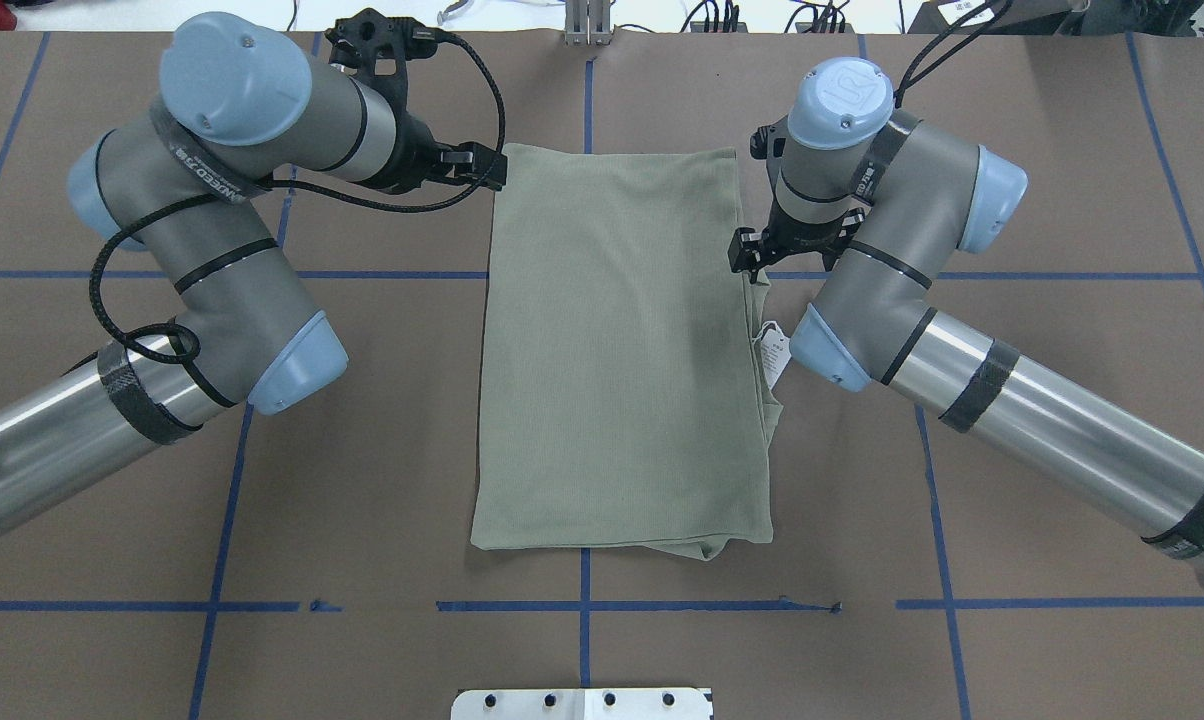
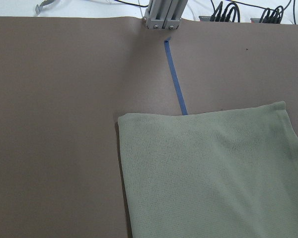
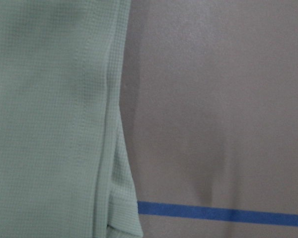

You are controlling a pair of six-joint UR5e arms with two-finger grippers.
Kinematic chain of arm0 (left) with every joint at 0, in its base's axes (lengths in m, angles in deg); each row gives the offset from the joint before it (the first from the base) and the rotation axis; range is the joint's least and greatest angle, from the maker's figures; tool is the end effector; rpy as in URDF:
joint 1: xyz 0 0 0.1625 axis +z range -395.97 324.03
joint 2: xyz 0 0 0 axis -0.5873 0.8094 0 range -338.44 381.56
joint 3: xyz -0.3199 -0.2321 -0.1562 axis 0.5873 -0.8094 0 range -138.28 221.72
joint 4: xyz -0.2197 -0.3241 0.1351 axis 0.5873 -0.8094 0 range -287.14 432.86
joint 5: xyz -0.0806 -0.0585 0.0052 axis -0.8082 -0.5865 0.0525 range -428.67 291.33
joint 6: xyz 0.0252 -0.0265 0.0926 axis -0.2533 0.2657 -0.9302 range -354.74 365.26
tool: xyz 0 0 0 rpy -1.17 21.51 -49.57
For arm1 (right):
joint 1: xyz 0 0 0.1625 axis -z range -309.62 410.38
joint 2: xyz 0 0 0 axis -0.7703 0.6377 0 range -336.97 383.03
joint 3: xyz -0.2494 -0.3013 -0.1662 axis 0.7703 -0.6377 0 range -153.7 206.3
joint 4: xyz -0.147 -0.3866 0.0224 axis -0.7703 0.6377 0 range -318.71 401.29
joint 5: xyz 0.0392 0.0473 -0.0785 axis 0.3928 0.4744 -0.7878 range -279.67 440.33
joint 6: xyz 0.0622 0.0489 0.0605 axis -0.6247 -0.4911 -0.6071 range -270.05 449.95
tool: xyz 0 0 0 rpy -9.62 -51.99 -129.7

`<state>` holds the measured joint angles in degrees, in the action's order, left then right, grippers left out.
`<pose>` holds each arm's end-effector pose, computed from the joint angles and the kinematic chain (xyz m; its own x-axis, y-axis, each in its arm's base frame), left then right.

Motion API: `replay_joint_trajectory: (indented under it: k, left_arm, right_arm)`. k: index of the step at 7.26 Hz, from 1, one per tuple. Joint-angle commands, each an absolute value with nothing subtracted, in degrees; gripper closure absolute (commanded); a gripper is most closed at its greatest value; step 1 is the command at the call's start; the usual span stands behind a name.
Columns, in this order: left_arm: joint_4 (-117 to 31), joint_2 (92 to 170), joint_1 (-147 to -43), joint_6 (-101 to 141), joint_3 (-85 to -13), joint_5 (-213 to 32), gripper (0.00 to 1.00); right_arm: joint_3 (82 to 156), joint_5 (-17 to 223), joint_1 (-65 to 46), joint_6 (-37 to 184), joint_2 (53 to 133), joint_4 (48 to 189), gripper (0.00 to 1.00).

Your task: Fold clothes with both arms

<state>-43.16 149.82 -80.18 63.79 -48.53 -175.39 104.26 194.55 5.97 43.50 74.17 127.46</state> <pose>0.4281 -0.5625 0.2030 0.5144 0.1969 -0.8347 0.2500 0.8966 0.3655 -0.4700 -0.5899 0.3438 0.7822 -0.1133 0.6127 0.0692 0.9930 0.0953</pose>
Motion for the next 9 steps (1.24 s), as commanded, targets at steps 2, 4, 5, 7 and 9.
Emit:
replay_joint_trajectory:
  k: [2, 4, 5, 7, 9]
  left_arm:
    - [-46.91, 145.27, -75.99, 69.98, -51.16, -177.37, 0.0]
    - [-48.17, 140.32, -72.12, 80.19, -55.81, -176.95, 0.0]
    - [-47.3, 136.56, -69.57, 84.32, -59.84, -176.6, 0.0]
    - [-37.18, 135.47, -61.24, 91.53, -65.04, -170.04, 0.0]
    - [-31.74, 136.0, -54.29, 99.17, -67.88, -166.77, 0.01]
  right_arm:
    - [117.55, 195.46, 5.64, 41.62, 77.5, 133.09, 0.0]
    - [132.5, 197.29, 6.69, 38.48, 85.39, 137.61, 0.0]
    - [137.52, 198.35, 8.09, 34.45, 88.56, 137.62, 0.0]
    - [142.47, 197.75, 11.17, 28.11, 92.45, 137.27, 0.0]
    - [144.86, 197.66, 12.49, 26.06, 94.13, 137.18, 0.0]
